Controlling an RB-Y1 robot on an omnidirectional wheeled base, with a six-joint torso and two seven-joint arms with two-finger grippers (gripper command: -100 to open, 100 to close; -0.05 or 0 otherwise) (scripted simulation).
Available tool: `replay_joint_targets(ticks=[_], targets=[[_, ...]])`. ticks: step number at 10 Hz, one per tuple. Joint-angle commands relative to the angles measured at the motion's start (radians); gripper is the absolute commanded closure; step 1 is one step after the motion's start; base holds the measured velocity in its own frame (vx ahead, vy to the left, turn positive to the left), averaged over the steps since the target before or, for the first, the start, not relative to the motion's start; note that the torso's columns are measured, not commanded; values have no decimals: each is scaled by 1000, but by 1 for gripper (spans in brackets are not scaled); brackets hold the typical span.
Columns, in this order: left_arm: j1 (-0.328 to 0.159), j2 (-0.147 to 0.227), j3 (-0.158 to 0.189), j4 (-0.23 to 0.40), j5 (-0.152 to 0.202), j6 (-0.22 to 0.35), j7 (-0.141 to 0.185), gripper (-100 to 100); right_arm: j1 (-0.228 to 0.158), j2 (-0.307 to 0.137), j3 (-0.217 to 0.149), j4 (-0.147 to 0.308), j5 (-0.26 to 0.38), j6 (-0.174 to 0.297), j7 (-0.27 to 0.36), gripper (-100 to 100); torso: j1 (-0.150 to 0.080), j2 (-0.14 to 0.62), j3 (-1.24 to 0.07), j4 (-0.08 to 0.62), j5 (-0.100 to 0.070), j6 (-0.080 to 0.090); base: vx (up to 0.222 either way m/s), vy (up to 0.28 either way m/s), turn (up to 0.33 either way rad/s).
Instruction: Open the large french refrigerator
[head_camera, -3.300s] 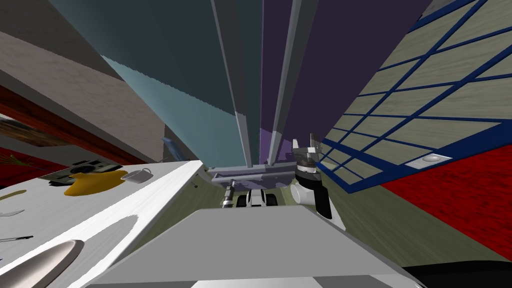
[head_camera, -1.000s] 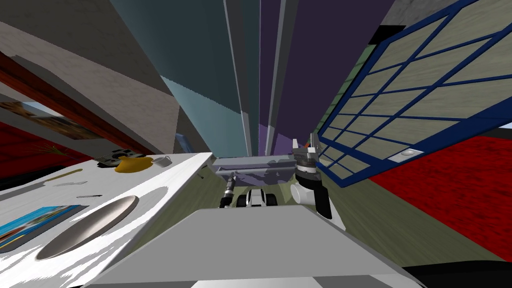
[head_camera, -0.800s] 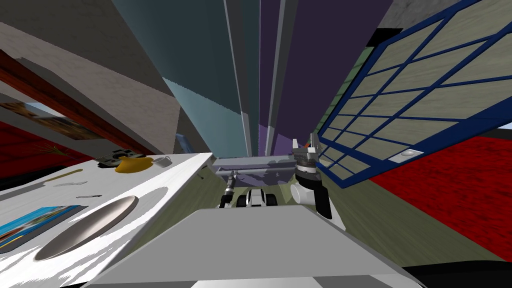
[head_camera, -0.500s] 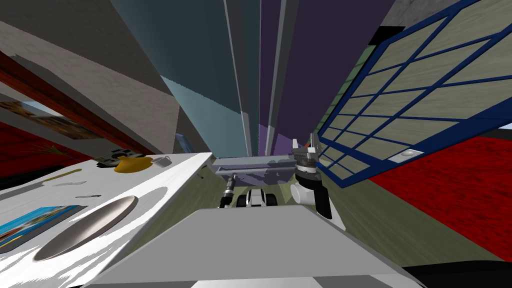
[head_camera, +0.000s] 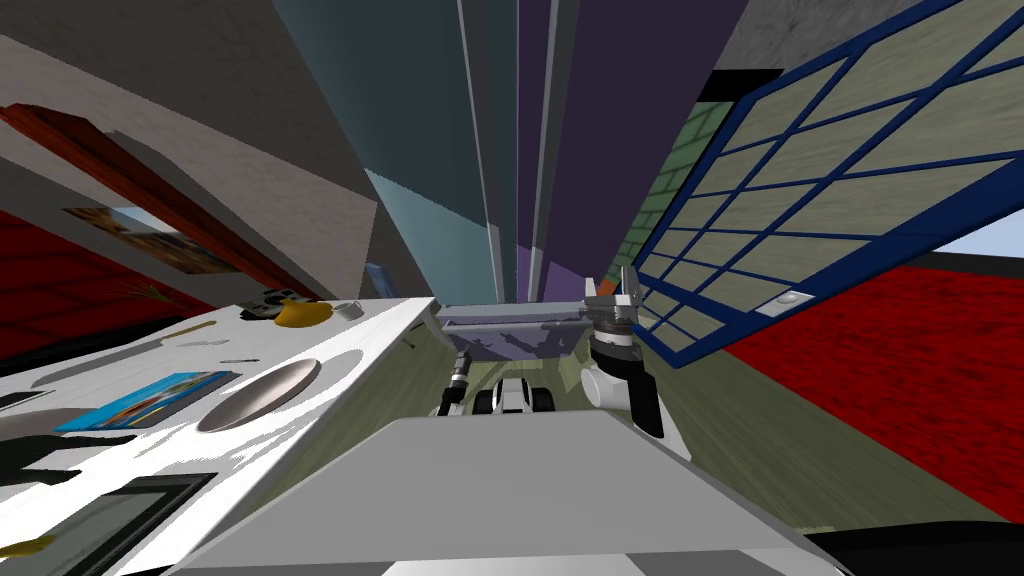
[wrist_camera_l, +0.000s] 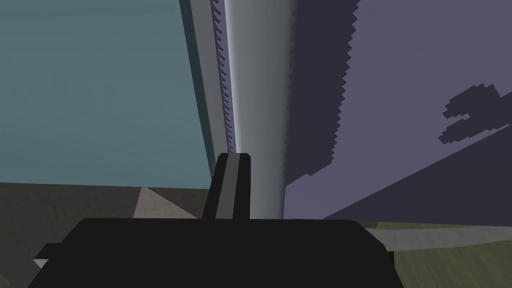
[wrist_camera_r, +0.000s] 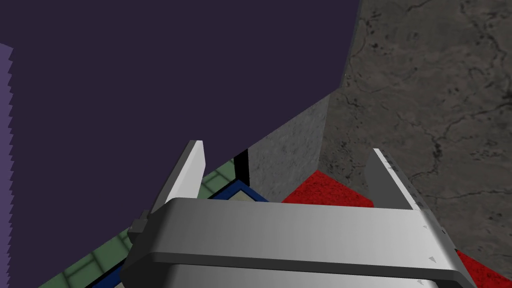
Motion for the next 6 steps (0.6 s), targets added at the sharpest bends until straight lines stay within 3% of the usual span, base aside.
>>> replay_joint_targets(ticks=[1,6], targets=[[3,32,0,-1,1,-7,1,-100,0,0,0,0,0,0,0,0,1,-7,-4,-2,0,0,10,0,-16],[32,45,0,18,6,-55,2,-100,1,0,0,0,0,0,0,0,-1,1,0,0,0,0,165,1,-30]])
